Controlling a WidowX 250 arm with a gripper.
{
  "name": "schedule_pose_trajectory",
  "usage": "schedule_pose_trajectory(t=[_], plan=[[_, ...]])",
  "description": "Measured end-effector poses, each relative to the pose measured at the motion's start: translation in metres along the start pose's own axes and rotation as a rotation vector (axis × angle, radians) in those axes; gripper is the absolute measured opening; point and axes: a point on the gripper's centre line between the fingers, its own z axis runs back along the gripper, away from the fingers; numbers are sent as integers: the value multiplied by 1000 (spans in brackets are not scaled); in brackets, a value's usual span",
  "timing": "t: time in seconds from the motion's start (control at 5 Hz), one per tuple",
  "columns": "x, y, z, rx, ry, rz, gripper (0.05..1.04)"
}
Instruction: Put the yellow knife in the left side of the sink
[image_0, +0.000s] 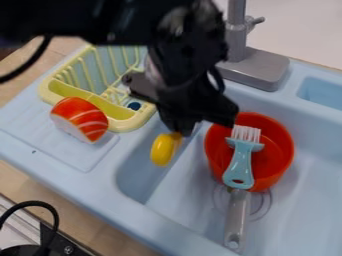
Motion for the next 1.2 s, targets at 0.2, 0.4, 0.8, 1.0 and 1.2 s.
schedule_pose_trajectory(t=[0.2,0.4,0.8,1.0,1.2], plan=[[-5,3,-7,-14,4,-1,53],[-13,3,-11,3,19,-22,64],[-12,7,-8,32,43,-13,438],[-6,7,-4,33,38,-12,716],[5,12,7,51,29,10,948]])
